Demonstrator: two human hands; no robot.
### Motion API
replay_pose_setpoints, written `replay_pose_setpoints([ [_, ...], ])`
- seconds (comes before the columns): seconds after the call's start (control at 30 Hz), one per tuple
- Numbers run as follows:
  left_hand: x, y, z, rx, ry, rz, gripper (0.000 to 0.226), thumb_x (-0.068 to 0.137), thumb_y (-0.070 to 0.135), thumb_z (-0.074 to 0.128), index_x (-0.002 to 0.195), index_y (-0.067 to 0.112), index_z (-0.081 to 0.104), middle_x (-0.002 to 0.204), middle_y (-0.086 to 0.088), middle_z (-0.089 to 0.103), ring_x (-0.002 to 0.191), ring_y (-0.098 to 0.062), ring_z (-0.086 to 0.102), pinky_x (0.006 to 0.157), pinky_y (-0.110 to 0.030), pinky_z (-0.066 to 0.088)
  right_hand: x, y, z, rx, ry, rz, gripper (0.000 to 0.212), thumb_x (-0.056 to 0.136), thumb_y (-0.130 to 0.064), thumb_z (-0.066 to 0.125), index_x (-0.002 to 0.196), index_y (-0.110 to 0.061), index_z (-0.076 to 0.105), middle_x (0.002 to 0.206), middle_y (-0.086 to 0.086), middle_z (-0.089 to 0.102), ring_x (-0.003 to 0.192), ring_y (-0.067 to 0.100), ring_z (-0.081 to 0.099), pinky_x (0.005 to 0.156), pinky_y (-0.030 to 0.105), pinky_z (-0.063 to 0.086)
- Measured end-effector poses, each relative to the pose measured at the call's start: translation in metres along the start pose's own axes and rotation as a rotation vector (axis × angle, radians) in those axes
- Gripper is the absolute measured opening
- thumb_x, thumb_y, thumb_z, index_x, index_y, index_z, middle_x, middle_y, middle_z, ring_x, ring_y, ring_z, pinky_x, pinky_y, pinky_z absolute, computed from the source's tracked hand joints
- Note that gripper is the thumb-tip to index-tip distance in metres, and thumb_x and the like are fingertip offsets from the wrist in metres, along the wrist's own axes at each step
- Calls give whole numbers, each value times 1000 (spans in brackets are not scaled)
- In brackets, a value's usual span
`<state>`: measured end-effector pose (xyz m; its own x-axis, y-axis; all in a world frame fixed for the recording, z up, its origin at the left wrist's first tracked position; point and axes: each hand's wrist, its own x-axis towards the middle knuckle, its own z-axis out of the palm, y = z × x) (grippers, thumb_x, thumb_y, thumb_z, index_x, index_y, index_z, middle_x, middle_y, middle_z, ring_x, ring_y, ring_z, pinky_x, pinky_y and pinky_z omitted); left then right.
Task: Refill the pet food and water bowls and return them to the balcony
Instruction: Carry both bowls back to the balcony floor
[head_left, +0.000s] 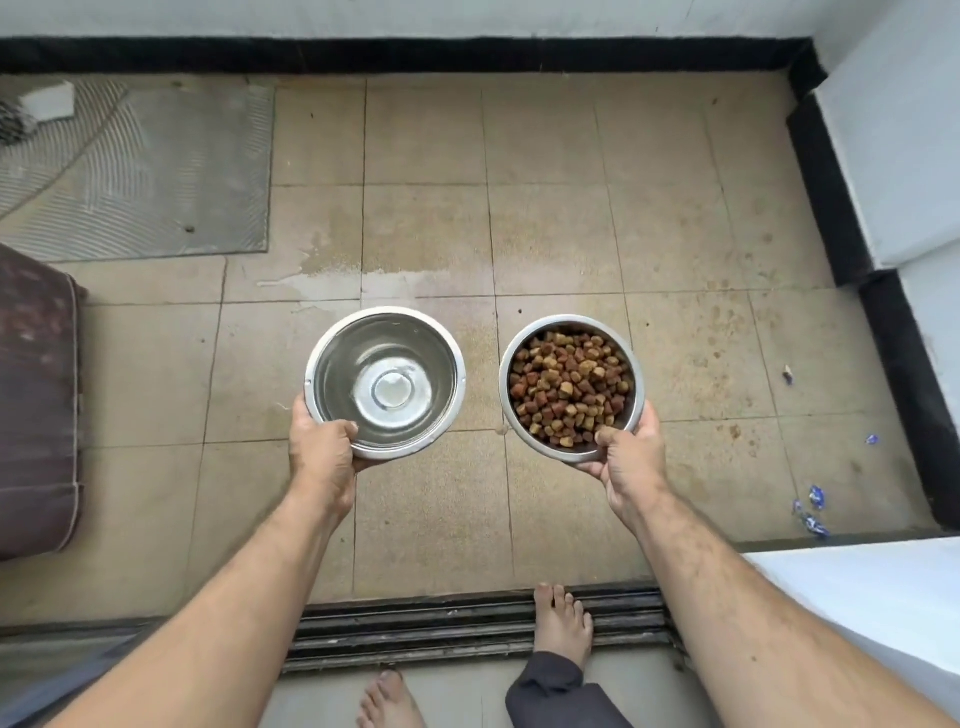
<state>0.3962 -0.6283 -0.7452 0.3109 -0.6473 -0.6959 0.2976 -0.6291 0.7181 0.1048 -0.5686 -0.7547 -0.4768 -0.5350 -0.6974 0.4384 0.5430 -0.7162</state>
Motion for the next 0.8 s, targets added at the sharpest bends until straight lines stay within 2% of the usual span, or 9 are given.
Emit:
replay_pose_setpoints([
  [0.1, 28, -26, 2, -3, 12, -17, 70, 76, -20, 34, 122, 30, 50, 110, 1, 61, 91, -25, 63, 53, -41, 60, 28, 22, -3, 9, 17, 17, 65, 89, 20, 41, 126, -31, 56, 121, 2, 62, 99, 32, 69, 54, 42, 61],
  [0.23, 67, -59, 3, -8, 33, -33, 81, 74, -22, 35, 140, 24, 44, 117, -1, 61, 110, -33, 62, 84, -59, 58, 63, 49, -3, 3, 41, 26, 63, 91, 19, 42, 127, -32, 53, 121, 1, 63, 94, 31, 71, 56, 42, 61],
  [0.3, 87, -76, 4, 2, 44, -33, 84, 73, -21, 36, 144, 24, 42, 117, -1, 62, 104, -30, 63, 73, -53, 61, 80, 62, -3, -10, 47, 27, 62, 92, 18, 43, 127, -32, 53, 120, 1, 62, 95, 31, 71, 56, 42, 61],
  [0.37, 104, -87, 5, 15, 41, -30, 81, 73, -20, 36, 139, 26, 45, 113, 0, 62, 96, -27, 64, 57, -44, 61, 96, 74, -2, -24, 63, 33, 61, 92, 18, 44, 126, -32, 52, 119, 0, 62, 93, 31, 71, 54, 41, 62],
  [0.4, 113, -94, 5, 21, 42, -33, 79, 73, -19, 37, 137, 27, 47, 112, 0, 62, 95, -27, 64, 54, -42, 60, 105, 81, 0, -40, 73, 40, 61, 93, 18, 45, 126, -33, 51, 118, -1, 62, 89, 29, 73, 56, 43, 63],
  [0.5, 139, -112, 10, 21, 39, -35, 79, 72, -19, 37, 134, 29, 47, 113, -1, 61, 95, -28, 65, 56, -42, 60, 131, 103, 5, -97, 95, 45, 62, 93, 16, 45, 131, -32, 49, 116, -4, 61, 66, 19, 76, 76, 55, 63],
  [0.57, 153, -122, 15, 25, 31, -38, 81, 73, -19, 36, 137, 29, 45, 113, -1, 59, 94, -28, 65, 56, -43, 60, 145, 115, 9, -122, 97, 40, 61, 93, 17, 45, 129, -32, 49, 115, -5, 61, 59, 12, 75, 76, 56, 63],
  [0.67, 173, -136, 22, 66, 31, -26, 87, 73, -19, 37, 144, 30, 41, 116, 0, 58, 95, -27, 65, 62, -46, 62, 166, 130, 12, -151, 61, 29, 60, 93, 17, 42, 127, -32, 47, 116, -2, 61, 59, 16, 76, 71, 56, 63],
  [0.8, 196, -153, 23, 78, 14, -20, 83, 73, -18, 38, 143, 28, 41, 117, 0, 58, 96, -27, 66, 69, -54, 62, 185, 145, 13, -171, 50, 39, 62, 92, 17, 40, 135, -28, 45, 115, -2, 60, 73, 26, 76, 84, 67, 58],
])
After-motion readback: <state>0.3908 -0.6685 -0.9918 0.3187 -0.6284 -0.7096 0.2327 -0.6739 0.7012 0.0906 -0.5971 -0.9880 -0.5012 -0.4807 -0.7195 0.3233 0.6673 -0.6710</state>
